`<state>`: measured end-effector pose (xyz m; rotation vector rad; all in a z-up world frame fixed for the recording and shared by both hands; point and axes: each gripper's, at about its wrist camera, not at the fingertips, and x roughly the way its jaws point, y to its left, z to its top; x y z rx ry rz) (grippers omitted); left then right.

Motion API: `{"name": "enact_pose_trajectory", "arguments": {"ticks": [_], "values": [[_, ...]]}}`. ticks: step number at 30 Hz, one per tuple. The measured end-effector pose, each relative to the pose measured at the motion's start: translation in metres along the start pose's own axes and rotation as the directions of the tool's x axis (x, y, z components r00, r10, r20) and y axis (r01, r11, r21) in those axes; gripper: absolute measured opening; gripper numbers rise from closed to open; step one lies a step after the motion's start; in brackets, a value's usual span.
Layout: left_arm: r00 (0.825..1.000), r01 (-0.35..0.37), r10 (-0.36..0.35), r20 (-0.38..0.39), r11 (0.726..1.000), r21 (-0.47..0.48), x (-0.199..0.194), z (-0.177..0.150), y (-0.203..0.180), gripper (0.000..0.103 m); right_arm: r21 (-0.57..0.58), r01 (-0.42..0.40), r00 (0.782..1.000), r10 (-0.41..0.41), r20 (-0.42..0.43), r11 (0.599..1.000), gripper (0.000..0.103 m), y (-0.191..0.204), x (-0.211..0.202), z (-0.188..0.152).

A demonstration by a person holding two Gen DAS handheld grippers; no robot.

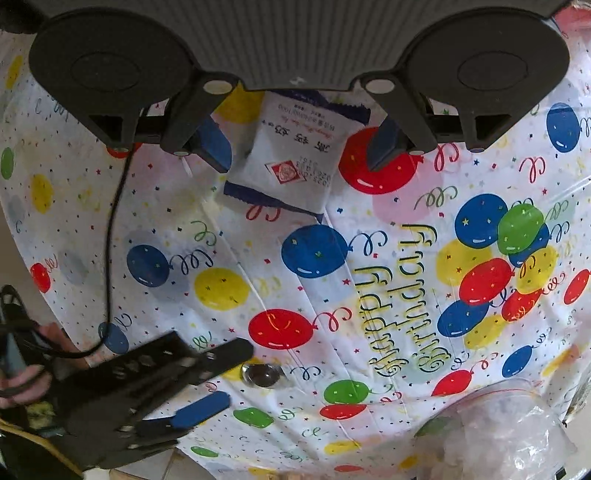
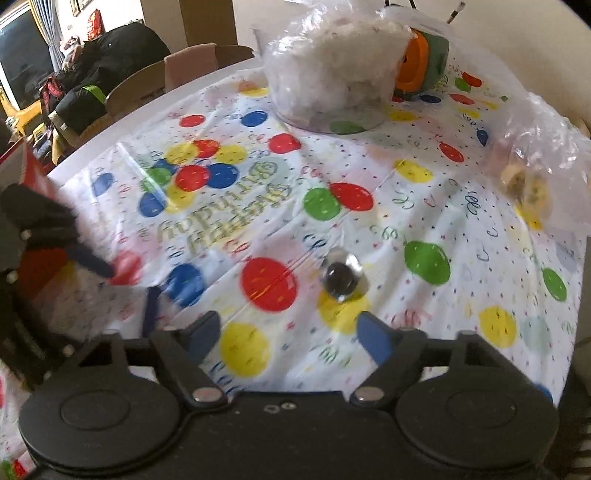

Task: Organize snacks
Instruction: 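Grasp the white milk packet with the left gripper while the right gripper grasps the round dark snack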

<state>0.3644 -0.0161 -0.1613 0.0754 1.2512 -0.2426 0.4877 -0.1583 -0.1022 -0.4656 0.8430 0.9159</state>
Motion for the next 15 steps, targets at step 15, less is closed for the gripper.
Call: {"name": "enact_pose_trajectory", "arguments": {"ticks": [15], "values": [[0.998,-0.037,0.036,0.042,0.999,0.037,0.008,-0.002,-0.002,0.079,0.066,0.053,0.998,-0.055,0.030,0.996,0.060,-0.021,0.048,0.011]]}}
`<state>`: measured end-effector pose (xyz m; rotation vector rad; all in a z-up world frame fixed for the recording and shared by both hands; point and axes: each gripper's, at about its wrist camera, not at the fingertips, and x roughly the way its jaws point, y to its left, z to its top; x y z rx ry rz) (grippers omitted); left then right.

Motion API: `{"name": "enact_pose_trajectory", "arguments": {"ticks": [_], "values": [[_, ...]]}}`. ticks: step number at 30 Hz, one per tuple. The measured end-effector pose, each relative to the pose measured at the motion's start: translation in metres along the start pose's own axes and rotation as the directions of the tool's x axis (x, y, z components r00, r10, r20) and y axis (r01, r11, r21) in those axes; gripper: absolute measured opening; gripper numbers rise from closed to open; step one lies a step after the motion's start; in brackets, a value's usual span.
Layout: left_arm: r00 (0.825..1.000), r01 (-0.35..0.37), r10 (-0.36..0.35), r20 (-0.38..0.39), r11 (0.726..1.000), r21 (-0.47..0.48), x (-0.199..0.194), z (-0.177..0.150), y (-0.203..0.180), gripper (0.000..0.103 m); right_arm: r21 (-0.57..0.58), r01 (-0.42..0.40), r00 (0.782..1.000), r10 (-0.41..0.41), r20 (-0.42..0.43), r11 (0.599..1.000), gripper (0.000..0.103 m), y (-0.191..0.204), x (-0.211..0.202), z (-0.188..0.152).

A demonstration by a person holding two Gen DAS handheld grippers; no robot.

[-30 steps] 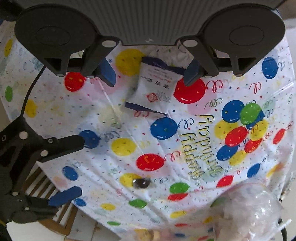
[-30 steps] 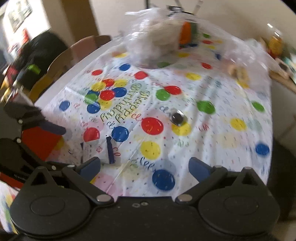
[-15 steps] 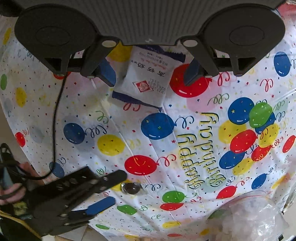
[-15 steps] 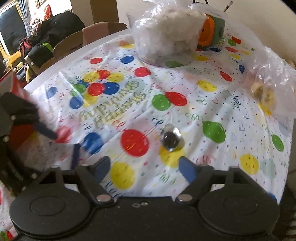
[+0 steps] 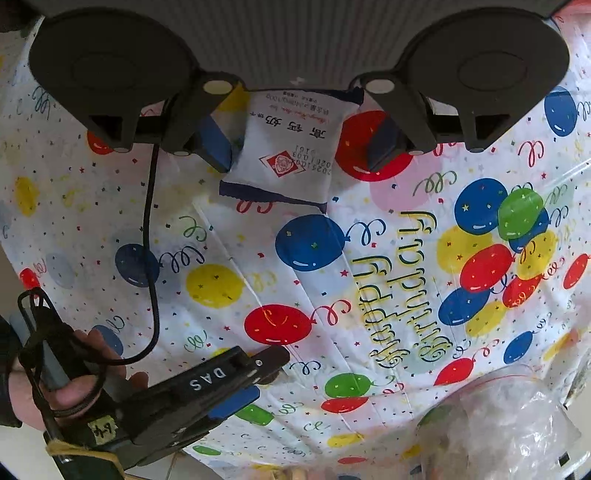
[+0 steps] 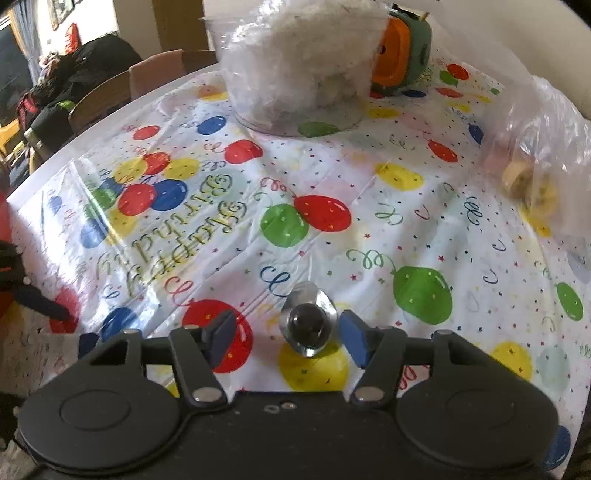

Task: Organize snacks
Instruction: 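Grasp the white milk packet with the left gripper while the right gripper grasps the round dark snack, then carry the white packet and the round snack over the white box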

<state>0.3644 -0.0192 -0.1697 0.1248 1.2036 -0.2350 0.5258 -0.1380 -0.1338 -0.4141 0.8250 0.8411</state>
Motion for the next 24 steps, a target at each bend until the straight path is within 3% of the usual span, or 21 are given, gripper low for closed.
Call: {"name": "enact_pose_trajectory", "arguments": {"ticks": [6,10,12,24], "values": [[1.000,-0.023,0.023,0.018,1.000,0.008,-0.003,-0.002,-0.003,0.061,0.034,0.026,0.999,-0.027,0.032,0.999,0.057,-0.002,0.003,-0.001],[0.999,-0.030,0.031,0.023,0.999,-0.009,-0.005,-0.001,-0.004,0.051,0.030,0.041,0.998,-0.043,0.045,0.999,0.040,0.000,0.001,-0.003],[0.999,-0.039,0.040,0.021,0.999,-0.025,-0.006,-0.001,-0.005,0.049,0.051,0.035,0.998,-0.038,0.048,0.998,0.033,-0.001,-0.001,-0.005],[0.996,-0.082,0.087,0.018,0.978,-0.193,-0.018,-0.017,-0.014,0.045,0.112,0.036,0.999,-0.038,0.013,0.993,0.026,0.018,-0.024,-0.031]]}}
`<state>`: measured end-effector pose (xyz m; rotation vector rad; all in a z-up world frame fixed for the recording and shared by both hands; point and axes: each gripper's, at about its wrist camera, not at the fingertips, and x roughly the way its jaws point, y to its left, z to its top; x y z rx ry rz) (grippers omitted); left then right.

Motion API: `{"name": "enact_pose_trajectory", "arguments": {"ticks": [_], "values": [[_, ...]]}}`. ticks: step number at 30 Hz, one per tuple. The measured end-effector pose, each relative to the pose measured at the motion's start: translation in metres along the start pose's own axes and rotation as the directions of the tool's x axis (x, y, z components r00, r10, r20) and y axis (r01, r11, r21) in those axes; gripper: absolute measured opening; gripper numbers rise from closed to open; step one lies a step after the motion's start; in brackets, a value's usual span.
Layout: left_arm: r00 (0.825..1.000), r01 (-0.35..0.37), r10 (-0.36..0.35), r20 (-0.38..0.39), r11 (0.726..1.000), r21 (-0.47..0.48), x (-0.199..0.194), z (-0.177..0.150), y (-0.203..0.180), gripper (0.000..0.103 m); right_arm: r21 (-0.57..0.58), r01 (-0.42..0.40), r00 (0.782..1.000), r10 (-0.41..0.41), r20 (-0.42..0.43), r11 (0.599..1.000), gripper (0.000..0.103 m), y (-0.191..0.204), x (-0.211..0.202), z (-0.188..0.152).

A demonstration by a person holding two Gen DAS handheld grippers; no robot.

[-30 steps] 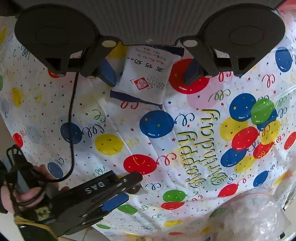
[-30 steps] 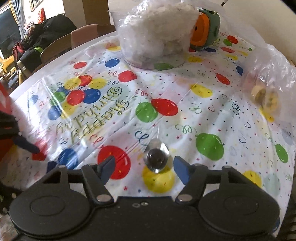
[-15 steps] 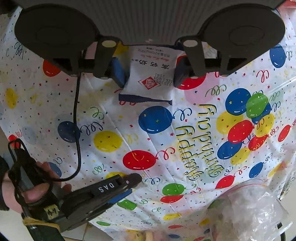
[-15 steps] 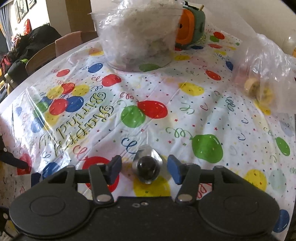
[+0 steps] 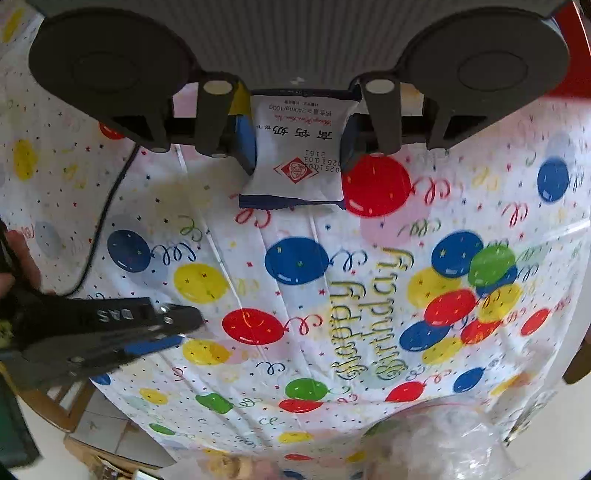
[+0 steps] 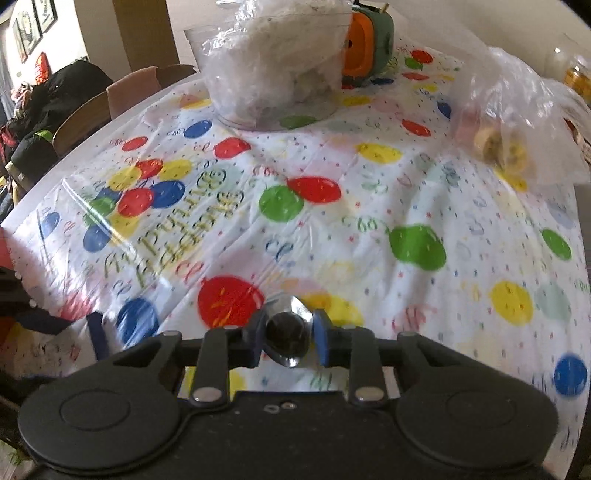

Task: Organize snacks
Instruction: 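Carry the white packet and the round snack over the white box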

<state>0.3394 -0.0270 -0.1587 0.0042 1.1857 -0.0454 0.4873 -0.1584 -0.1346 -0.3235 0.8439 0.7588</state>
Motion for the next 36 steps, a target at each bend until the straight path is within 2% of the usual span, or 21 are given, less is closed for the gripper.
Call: {"name": "enact_pose_trajectory", "arguments": {"ticks": [10,16,26,36], "values": [[1.000,-0.026,0.026,-0.004,0.997,-0.079,-0.029,-0.032,-0.008,0.045,0.102,0.022,1.000,-0.023,0.010,0.995,0.026,0.015,-0.047,-0.036],[0.999,-0.036,0.036,-0.002,0.993,-0.112,-0.062,-0.048,-0.006,0.045,0.134,0.020,1.000,-0.022,0.007,0.991,0.026,0.043,-0.084,-0.057],[0.998,0.023,-0.016,0.057,0.992,-0.123,-0.129,-0.089,0.000,0.045,0.163,0.021,0.999,-0.026,0.029,0.986,0.026,0.104,-0.150,-0.075],[0.988,0.085,-0.069,0.137,0.990,-0.116,-0.204,-0.127,0.028,0.045,0.178,0.039,0.996,-0.053,0.076,0.983,0.026,0.171,-0.210,-0.083]]}}
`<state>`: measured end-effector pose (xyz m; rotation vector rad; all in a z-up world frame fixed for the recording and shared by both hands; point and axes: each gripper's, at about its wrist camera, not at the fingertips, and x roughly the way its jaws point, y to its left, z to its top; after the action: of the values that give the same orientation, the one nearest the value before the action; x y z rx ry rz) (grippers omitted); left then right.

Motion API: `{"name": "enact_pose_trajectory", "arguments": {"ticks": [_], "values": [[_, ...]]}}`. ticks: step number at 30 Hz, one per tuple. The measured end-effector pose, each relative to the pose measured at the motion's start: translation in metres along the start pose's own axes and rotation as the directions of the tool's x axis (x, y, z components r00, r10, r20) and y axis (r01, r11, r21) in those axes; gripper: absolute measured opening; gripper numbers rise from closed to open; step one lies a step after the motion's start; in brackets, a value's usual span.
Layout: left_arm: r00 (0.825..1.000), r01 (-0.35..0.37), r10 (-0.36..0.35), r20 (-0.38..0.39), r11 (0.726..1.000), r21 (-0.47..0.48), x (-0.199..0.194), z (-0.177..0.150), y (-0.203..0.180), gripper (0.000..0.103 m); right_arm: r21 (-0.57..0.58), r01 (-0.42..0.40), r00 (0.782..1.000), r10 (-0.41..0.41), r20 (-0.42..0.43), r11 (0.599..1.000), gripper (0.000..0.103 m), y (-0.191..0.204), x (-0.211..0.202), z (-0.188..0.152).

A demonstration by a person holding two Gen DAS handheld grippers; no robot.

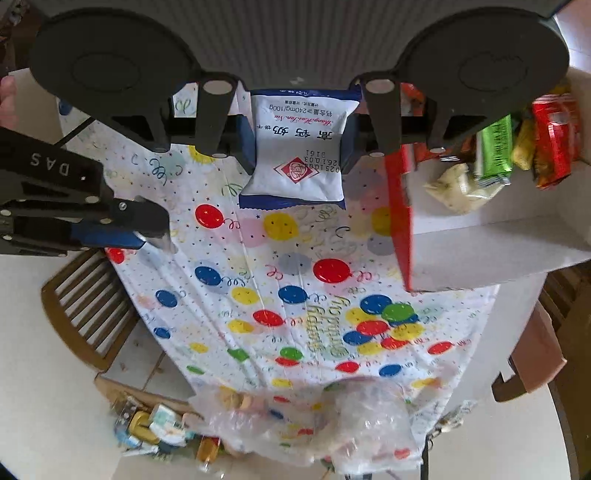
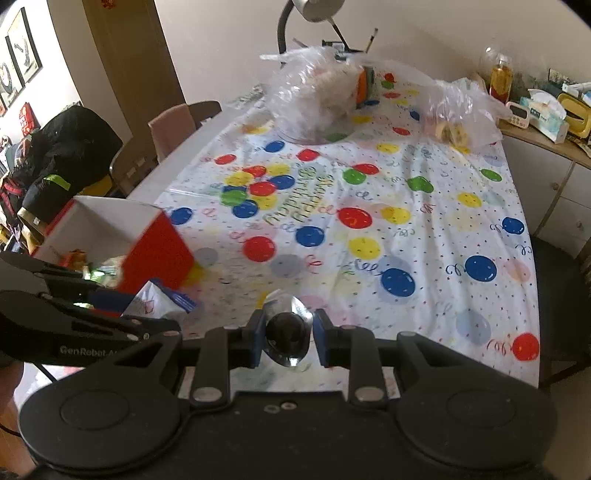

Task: Organize snacks
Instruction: 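Carry the white packet and the round snack over the white box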

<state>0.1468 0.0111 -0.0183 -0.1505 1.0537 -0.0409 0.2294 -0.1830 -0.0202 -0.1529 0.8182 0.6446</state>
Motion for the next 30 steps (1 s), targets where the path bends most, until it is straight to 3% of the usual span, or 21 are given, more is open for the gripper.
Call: {"name": "enact_pose_trajectory", "arguments": {"ticks": [9,17,30], "values": [[0.993,0.004,0.001,0.114,0.999,-0.043,-0.069,-0.017,0.052,0.045,-0.009,0.011,0.998,-0.010,0.067,1.000,0.026,0.069,-0.041,0.001],[0.982,-0.058,0.079,0.170,0.990,-0.129,-0.103,-0.035,0.122,0.045,-0.041,-0.012,0.994,0.017,0.112,0.999,0.026,0.130,-0.050,0.008],[0.968,-0.172,0.210,0.136,0.953,-0.249,-0.104,-0.058,0.223,0.045,-0.127,-0.084,0.992,0.095,0.083,0.988,0.026,0.227,-0.006,0.024]]}}
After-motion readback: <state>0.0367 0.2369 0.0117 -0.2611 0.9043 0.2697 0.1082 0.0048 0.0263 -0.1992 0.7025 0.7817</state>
